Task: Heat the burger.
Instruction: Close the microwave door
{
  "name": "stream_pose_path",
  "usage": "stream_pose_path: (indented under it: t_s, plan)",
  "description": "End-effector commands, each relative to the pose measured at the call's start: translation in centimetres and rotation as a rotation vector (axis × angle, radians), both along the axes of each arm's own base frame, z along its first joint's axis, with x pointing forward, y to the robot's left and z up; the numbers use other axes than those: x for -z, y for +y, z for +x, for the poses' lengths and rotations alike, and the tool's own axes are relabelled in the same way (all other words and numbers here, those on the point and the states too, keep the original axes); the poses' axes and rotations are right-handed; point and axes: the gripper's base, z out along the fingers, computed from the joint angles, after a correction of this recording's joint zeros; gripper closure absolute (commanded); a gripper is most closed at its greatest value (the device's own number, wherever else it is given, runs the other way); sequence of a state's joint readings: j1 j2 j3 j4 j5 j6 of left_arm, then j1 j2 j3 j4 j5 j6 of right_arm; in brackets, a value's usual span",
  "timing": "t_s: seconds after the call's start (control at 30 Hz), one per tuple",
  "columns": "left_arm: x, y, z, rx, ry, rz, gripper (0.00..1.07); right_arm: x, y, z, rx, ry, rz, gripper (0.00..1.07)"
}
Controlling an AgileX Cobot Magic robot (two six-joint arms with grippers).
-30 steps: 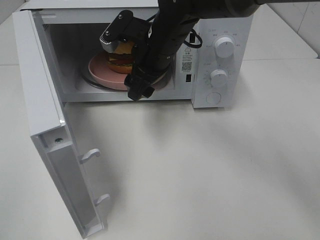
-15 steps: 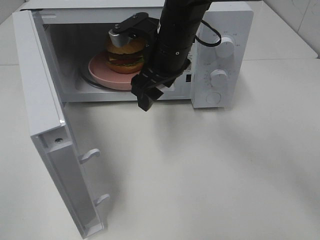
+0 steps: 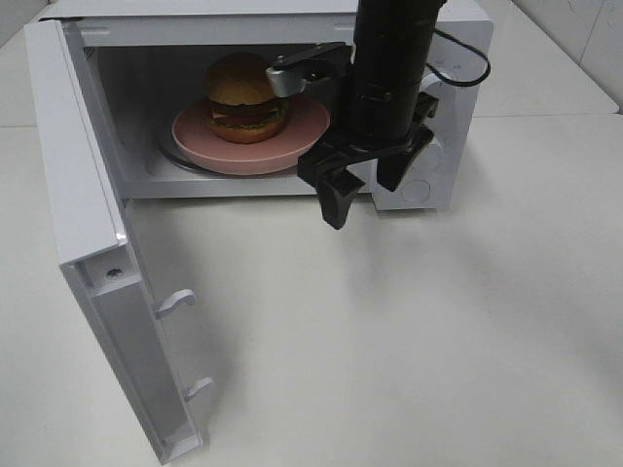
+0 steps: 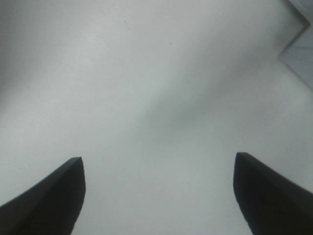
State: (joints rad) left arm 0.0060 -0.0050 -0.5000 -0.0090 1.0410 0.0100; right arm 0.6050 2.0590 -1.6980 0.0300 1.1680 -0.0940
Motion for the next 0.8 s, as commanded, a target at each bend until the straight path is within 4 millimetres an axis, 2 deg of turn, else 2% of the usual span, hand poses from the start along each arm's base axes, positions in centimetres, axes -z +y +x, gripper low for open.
stream_pose_path:
  t_s: [0.03,0.1,0.2,0.27,0.3,0.37,0.47,0.53,0.57,0.63,0.67,0.73,0.8]
  plan:
    - [0.0,0.0,-0.2,-0.003,-0.022,-0.002,1.06,-0.5,-1.8,0.3,0.086,0.042,-0.038,0.36]
    - [0.0,0.0,-0.2,-0.003,-0.022,-0.002,1.06,-0.4,-2.1,0.3,0.147,0.036,-0.059,0.40]
    - [0.0,0.0,-0.2,-0.003,-0.022,-0.002,1.06,-0.4,-2.3,0.1,0.158,0.031,-0.072,0.43]
    - [0.0,0.0,-0.2,-0.003,-0.022,-0.002,1.06,0.0,-2.9,-0.7,0.164,0.051,-0.099,0.49]
    - [0.0,0.0,-0.2,-0.003,-0.022,-0.002,1.06,0.0,-2.9,-0.7,0.164,0.051,-0.099,0.49]
    - [0.0,0.0,-0.2,-0.003,-0.022,-0.002,1.06,1.0,-4.5,-1.7,0.163,0.035,-0.203,0.55]
    - [0.0,0.0,-0.2,-0.003,-0.022,-0.002,1.06,1.2,-5.0,-2.0,0.174,0.022,-0.225,0.55]
    - [0.0,0.0,-0.2,-0.003,-0.022,-0.002,1.06,1.6,-6.3,-2.2,0.212,-0.035,-0.291,0.56]
    - [0.0,0.0,-0.2,-0.003,-0.022,-0.002,1.06,1.6,-6.3,-2.2,0.212,-0.035,-0.291,0.56]
    - [0.0,0.0,-0.2,-0.003,-0.022,-0.002,1.06,2.4,-8.4,-2.0,0.273,-0.027,-0.318,0.56]
    - [0.0,0.0,-0.2,-0.003,-0.022,-0.002,1.06,2.4,-8.4,-2.0,0.273,-0.027,-0.318,0.56]
    - [0.0,0.0,-0.2,-0.003,-0.022,-0.002,1.06,3.0,-10.1,-1.5,0.331,-0.004,-0.299,0.56]
    - [0.0,0.0,-0.2,-0.003,-0.022,-0.002,1.06,3.1,-10.6,-1.3,0.348,0.006,-0.290,0.56]
